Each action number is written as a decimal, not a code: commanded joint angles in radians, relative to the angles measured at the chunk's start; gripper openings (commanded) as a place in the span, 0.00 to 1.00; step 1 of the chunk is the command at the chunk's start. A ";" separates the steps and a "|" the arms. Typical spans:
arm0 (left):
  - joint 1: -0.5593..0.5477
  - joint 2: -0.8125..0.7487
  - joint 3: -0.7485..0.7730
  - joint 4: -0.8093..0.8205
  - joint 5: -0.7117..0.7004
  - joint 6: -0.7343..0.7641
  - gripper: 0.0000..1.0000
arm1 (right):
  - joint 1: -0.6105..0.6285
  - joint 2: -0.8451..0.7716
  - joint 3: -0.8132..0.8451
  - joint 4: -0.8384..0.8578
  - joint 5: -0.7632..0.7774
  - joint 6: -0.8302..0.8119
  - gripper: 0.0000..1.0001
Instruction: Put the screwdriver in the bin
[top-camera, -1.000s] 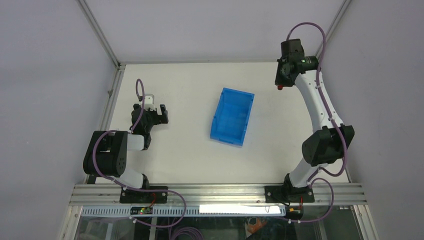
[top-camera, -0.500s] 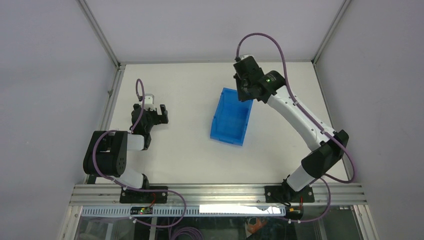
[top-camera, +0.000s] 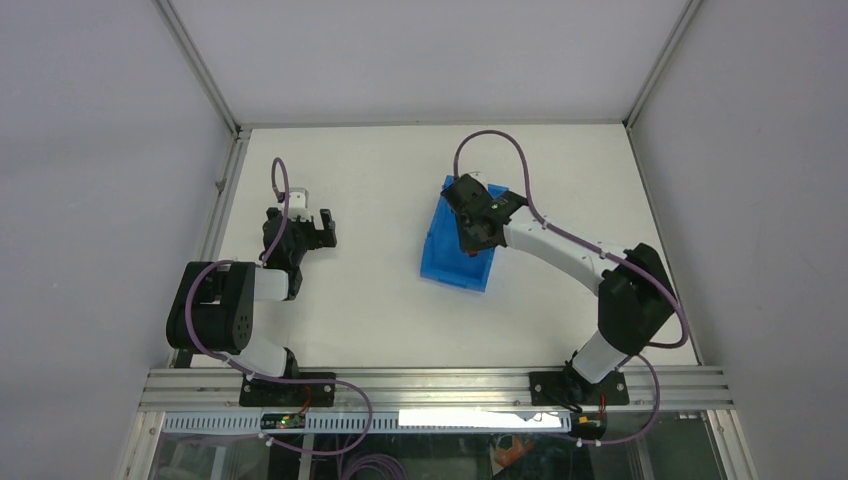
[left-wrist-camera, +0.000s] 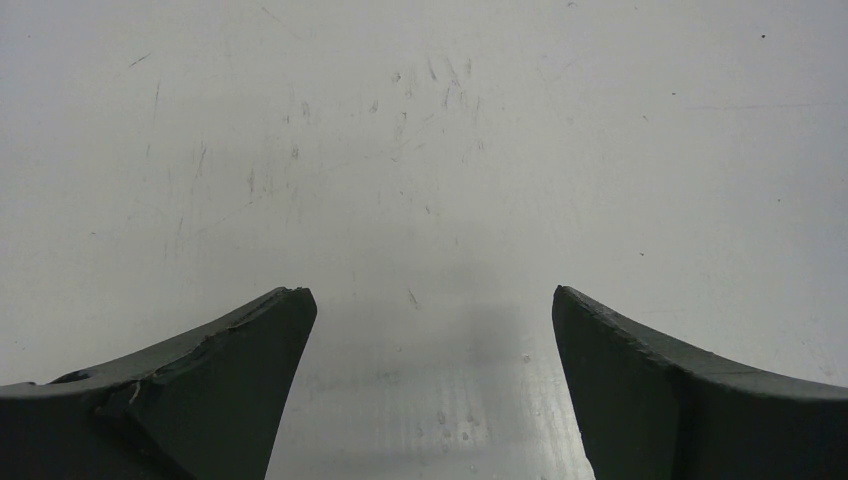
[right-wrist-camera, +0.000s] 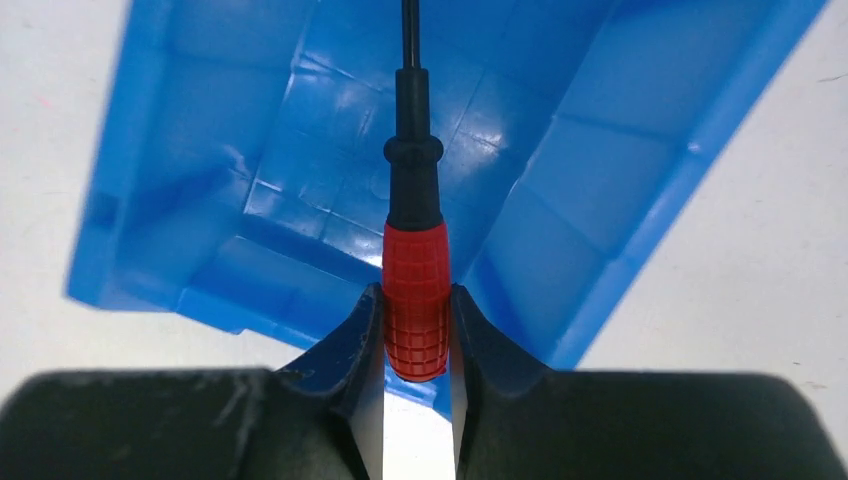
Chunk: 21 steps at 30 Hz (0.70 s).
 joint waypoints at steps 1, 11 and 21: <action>-0.008 -0.030 -0.001 0.028 0.008 -0.019 0.99 | 0.004 0.033 -0.049 0.144 -0.030 0.053 0.06; -0.009 -0.029 -0.001 0.028 0.009 -0.019 0.99 | 0.005 0.086 0.012 0.116 -0.020 0.071 0.50; -0.009 -0.029 -0.001 0.028 0.008 -0.019 0.99 | 0.000 0.022 0.221 0.000 0.134 -0.022 0.70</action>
